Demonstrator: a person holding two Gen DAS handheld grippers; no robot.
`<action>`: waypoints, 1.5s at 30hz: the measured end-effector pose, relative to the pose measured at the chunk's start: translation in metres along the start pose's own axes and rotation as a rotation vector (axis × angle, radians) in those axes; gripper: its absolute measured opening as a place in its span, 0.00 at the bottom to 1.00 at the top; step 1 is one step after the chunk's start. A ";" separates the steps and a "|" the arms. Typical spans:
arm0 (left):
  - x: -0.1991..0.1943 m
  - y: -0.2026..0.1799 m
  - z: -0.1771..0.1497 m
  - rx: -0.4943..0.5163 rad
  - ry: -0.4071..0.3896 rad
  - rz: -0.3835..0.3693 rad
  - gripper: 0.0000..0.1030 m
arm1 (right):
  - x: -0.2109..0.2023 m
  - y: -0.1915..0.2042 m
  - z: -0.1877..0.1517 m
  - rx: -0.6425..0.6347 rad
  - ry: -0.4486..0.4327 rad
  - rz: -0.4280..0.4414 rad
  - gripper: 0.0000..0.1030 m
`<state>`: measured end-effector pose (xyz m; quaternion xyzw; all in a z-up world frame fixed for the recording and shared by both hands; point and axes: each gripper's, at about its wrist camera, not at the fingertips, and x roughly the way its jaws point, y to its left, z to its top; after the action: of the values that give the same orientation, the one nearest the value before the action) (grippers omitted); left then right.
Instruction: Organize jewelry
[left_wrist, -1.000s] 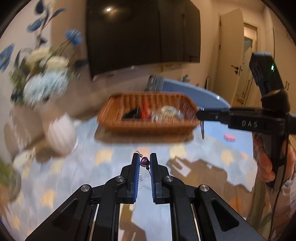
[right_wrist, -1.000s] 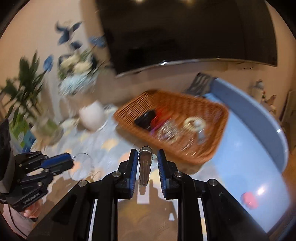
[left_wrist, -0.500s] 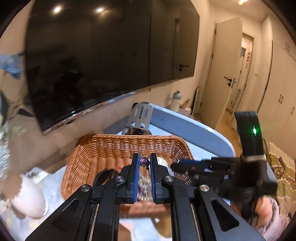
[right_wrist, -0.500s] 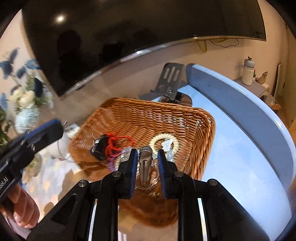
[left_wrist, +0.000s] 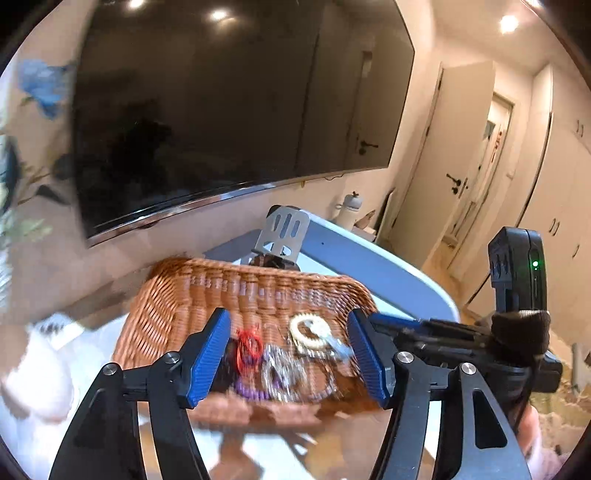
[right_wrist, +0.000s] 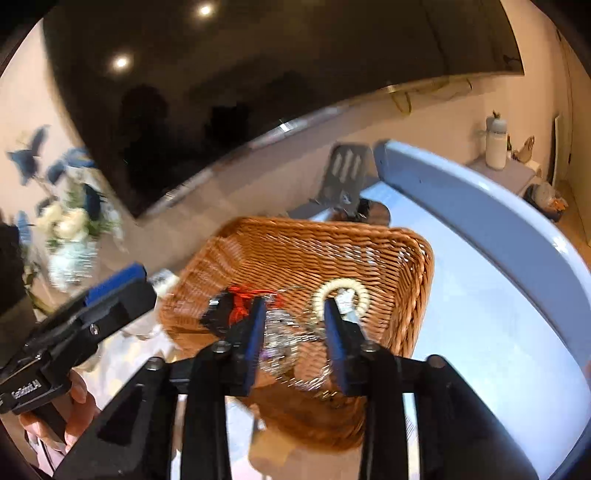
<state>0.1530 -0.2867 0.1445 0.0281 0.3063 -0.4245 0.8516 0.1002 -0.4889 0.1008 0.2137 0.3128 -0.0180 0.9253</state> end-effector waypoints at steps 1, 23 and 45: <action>-0.014 -0.001 -0.003 -0.004 -0.004 -0.004 0.65 | -0.010 0.005 -0.002 -0.005 -0.018 0.013 0.38; -0.122 0.003 -0.182 -0.072 -0.081 0.359 0.81 | -0.068 0.094 -0.163 -0.166 -0.248 -0.308 0.91; -0.112 0.028 -0.195 -0.180 -0.025 0.386 0.81 | -0.042 0.086 -0.169 -0.179 -0.163 -0.330 0.91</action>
<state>0.0260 -0.1292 0.0416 0.0048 0.3214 -0.2246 0.9199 -0.0161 -0.3464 0.0380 0.0744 0.2682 -0.1589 0.9473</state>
